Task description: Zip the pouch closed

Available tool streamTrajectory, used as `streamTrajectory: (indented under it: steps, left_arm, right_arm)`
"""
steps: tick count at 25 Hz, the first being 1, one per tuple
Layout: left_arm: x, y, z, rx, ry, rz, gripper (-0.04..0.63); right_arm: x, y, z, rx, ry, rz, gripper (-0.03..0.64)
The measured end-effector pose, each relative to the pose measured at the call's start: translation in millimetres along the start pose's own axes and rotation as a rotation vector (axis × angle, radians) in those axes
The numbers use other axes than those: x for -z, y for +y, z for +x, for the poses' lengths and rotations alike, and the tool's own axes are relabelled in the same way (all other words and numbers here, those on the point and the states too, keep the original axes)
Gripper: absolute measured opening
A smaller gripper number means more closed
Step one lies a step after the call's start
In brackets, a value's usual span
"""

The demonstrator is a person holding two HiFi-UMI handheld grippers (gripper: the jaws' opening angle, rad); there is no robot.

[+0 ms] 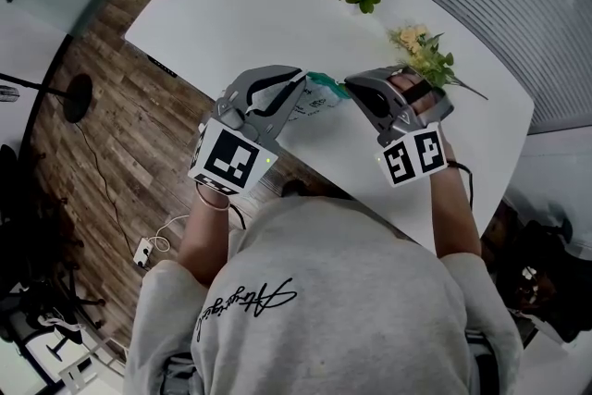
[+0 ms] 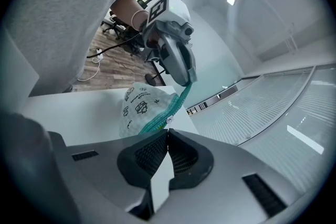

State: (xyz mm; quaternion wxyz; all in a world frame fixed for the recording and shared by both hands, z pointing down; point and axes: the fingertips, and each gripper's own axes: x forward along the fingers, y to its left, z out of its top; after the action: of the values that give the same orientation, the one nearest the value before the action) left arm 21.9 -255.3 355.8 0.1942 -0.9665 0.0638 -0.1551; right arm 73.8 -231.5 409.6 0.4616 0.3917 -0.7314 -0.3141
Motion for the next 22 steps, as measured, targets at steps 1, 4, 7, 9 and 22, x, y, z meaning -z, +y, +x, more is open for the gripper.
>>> streamTrajectory:
  steps: [1,4,7,9,22]
  left_arm:
    - [0.3,0.6,-0.1,0.001,0.002,0.004,0.020]
    - [-2.2,-0.7,1.7,0.011,-0.009,0.008,0.020]
    - [-3.2,-0.5,2.2,0.010,-0.018,-0.009,0.020]
    - [-2.9,-0.9,4.1,0.013,-0.018,-0.018,0.020]
    - [-2.8,-1.8,6.6,-0.010,0.011,0.029,0.021]
  right_arm:
    - [1.6,0.7,-0.4,0.000,0.001,0.008,0.005]
    - [3.4,1.8,-0.9,-0.001,0.006,0.011,0.005]
    - [3.4,1.1,-2.6,0.008,0.001,0.016,0.005]
    - [5.2,1.6,-4.4,0.017,0.002,0.020,0.005]
    - [8.2,2.3,-7.3,0.057,0.004,0.043,0.005]
